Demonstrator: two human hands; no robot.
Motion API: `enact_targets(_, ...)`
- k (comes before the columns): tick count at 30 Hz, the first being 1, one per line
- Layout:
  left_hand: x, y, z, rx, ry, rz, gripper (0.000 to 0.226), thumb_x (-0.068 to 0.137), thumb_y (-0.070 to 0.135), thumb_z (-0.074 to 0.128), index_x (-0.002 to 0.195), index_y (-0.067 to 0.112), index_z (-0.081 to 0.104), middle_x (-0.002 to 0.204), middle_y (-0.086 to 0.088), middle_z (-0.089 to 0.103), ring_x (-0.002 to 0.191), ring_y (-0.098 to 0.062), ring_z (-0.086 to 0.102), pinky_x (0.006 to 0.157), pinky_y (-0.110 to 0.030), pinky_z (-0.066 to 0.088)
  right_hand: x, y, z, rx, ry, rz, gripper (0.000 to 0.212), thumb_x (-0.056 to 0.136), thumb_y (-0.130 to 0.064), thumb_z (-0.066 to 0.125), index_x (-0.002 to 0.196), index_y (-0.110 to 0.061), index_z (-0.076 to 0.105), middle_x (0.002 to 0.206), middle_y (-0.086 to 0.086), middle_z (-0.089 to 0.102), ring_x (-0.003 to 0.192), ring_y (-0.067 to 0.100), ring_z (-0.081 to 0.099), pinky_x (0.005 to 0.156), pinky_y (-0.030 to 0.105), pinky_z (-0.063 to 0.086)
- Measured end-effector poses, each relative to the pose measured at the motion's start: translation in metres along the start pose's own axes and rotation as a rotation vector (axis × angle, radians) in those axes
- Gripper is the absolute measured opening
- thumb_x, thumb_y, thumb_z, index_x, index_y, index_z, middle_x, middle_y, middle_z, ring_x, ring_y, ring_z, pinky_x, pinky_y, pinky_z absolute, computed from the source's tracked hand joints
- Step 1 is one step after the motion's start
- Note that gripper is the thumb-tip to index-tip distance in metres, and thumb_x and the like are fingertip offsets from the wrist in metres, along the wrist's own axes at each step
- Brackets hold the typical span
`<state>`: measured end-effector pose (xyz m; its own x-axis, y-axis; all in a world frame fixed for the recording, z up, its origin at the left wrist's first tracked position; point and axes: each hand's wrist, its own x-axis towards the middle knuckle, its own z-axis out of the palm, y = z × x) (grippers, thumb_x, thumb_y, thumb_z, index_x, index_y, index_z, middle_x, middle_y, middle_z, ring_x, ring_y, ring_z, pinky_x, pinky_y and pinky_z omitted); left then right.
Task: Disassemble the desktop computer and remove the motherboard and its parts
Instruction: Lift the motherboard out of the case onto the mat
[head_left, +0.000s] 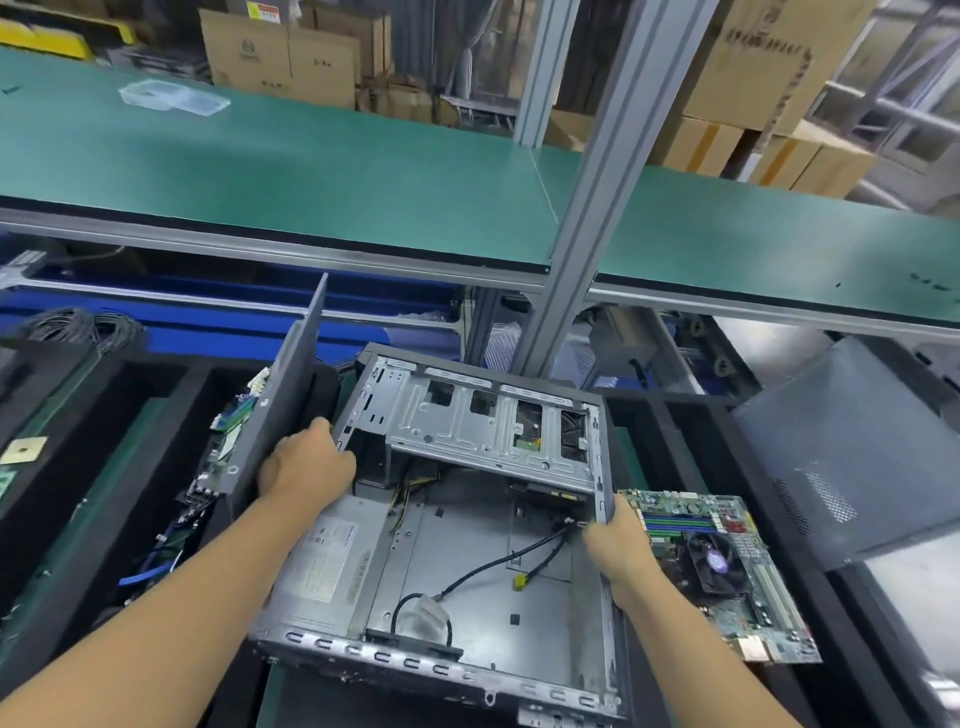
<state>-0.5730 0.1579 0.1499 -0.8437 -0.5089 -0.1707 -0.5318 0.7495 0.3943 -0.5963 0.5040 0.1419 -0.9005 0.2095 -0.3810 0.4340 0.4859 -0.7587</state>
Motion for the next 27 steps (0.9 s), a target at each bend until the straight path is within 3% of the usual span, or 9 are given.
enact_targets(3, -0.004, -0.001, 0.003, -0.049, -0.122, -0.002, 0.033, 0.090, 0.040, 0.054, 0.105, 0.013, 0.041, 0.089, -0.003, 0.055, 0.074, -0.020, 0.054, 0.057, -0.031, 0.040, 0.002, 0.002, 0.000, 0.033, -0.010, 0.005, 0.036, 0.089, 0.006, 0.043, 0.110, -0.019, 0.056, 0.093, 0.013, 0.061, 0.072, 0.021, 0.050, 0.058, 0.027, 0.039)
enact_targets(5, -0.009, 0.000, 0.009, -0.103, -0.152, -0.015, 0.039, 0.092, 0.037, 0.055, 0.114, 0.010, 0.037, 0.095, -0.007, 0.055, 0.076, -0.022, 0.053, 0.056, -0.031, 0.036, 0.004, 0.003, 0.000, 0.039, -0.015, 0.009, 0.037, 0.088, 0.007, 0.043, 0.112, -0.019, 0.056, 0.095, 0.015, 0.062, 0.073, 0.022, 0.051, 0.059, 0.028, 0.040)
enact_targets(9, -0.015, 0.002, 0.014, -0.096, -0.052, -0.005, 0.043, 0.093, 0.033, 0.053, 0.124, 0.006, 0.040, 0.123, -0.014, 0.052, 0.102, -0.033, 0.055, 0.078, -0.039, 0.046, 0.004, 0.004, 0.001, 0.025, -0.016, 0.017, 0.037, 0.089, 0.006, 0.044, 0.114, -0.018, 0.056, 0.098, 0.018, 0.062, 0.074, 0.024, 0.051, 0.059, 0.029, 0.040)
enact_targets(14, -0.011, -0.013, 0.009, -0.134, 0.016, -0.034, 0.055, 0.091, 0.047, 0.050, 0.131, 0.010, 0.043, 0.131, -0.012, 0.052, 0.114, -0.033, 0.053, 0.092, -0.044, 0.048, 0.002, 0.003, 0.000, 0.043, -0.017, 0.015, 0.036, 0.090, 0.006, 0.045, 0.117, -0.016, 0.056, 0.094, 0.016, 0.061, 0.072, 0.023, 0.050, 0.058, 0.029, 0.040)
enact_targets(17, -0.009, -0.027, 0.005, -0.055, -0.026, -0.035, 0.058, 0.088, 0.058, 0.050, 0.126, 0.014, 0.048, 0.125, -0.008, 0.055, 0.108, -0.030, 0.056, 0.087, -0.042, 0.049, -0.005, 0.005, 0.001, 0.073, -0.006, 0.035, 0.037, 0.088, 0.008, 0.045, 0.116, -0.015, 0.057, 0.091, 0.013, 0.061, 0.070, 0.023, 0.049, 0.056, 0.028, 0.039)
enact_targets(22, -0.012, -0.038, 0.009, -0.124, -0.222, -0.085, 0.042, 0.091, 0.054, 0.046, 0.104, 0.016, 0.055, 0.093, -0.002, 0.063, 0.081, -0.022, 0.062, 0.078, -0.036, 0.054, -0.023, 0.013, 0.006, 0.179, 0.041, 0.070, 0.039, 0.085, 0.010, 0.045, 0.114, -0.012, 0.058, 0.082, 0.014, 0.057, 0.065, 0.024, 0.044, 0.056, 0.027, 0.035)
enact_targets(24, -0.013, -0.034, 0.010, -0.162, -0.221, -0.093, 0.046, 0.093, 0.057, 0.043, 0.104, 0.014, 0.055, 0.095, -0.005, 0.063, 0.083, -0.025, 0.062, 0.078, -0.037, 0.053, -0.030, 0.017, 0.007, 0.209, 0.065, 0.084, 0.042, 0.084, 0.011, 0.046, 0.117, -0.013, 0.057, 0.079, 0.013, 0.054, 0.063, 0.024, 0.042, 0.056, 0.027, 0.034)
enact_targets(27, -0.014, -0.027, 0.012, -0.009, -0.119, -0.020, 0.044, 0.099, 0.056, 0.035, 0.100, 0.016, 0.053, 0.094, -0.005, 0.060, 0.082, -0.029, 0.057, 0.073, -0.037, 0.048, -0.041, 0.025, 0.008, 0.260, 0.110, 0.114, 0.050, 0.084, 0.010, 0.047, 0.127, -0.014, 0.052, 0.083, 0.014, 0.057, 0.064, 0.025, 0.045, 0.057, 0.030, 0.038)
